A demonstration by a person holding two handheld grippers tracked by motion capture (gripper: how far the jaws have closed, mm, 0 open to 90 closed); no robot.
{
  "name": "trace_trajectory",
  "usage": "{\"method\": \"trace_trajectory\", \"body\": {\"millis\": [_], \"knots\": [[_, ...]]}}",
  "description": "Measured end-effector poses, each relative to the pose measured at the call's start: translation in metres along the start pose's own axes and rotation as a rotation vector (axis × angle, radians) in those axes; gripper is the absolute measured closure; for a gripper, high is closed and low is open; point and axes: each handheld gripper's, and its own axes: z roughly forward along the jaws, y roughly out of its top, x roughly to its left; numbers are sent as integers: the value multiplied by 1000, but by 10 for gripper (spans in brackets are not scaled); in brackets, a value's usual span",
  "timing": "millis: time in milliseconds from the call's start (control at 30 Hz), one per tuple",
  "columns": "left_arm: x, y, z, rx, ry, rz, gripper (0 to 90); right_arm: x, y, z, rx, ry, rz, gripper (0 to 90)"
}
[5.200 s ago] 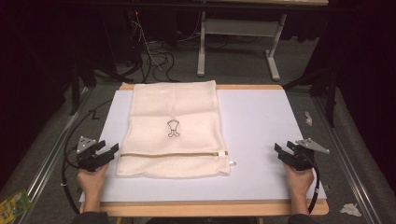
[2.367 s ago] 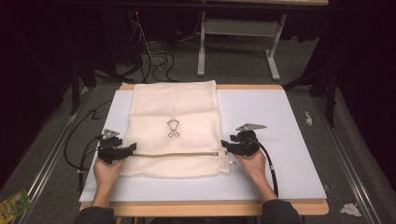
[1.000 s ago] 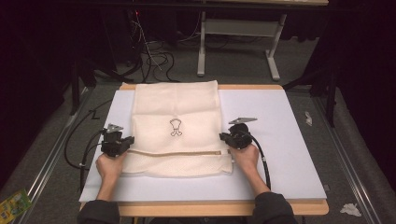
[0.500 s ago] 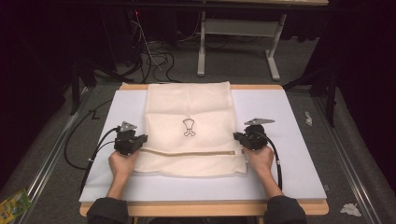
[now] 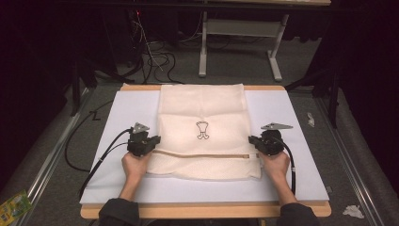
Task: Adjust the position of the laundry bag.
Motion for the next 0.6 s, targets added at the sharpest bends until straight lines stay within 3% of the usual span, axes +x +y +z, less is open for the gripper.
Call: {"method": "trace_trajectory", "body": {"millis": [200, 300, 400, 500, 600], "knots": [[-4, 2, 6, -1, -38, -18, 859, -13, -7, -8, -12, -5, 22, 886], [-12, 3, 10, 12, -24, 19, 859, -16, -11, -11, -5, -15, 13, 886], [-17, 1, 11, 13, -24, 30, 856, -20, -15, -13, -5, -15, 31, 886], [-15, 1, 11, 40, -13, 52, 840, -22, -16, -13, 0, -9, 63, 879], [-15, 2, 6, 25, -5, 59, 813, -21, -16, -11, 13, -15, 60, 865]]}}
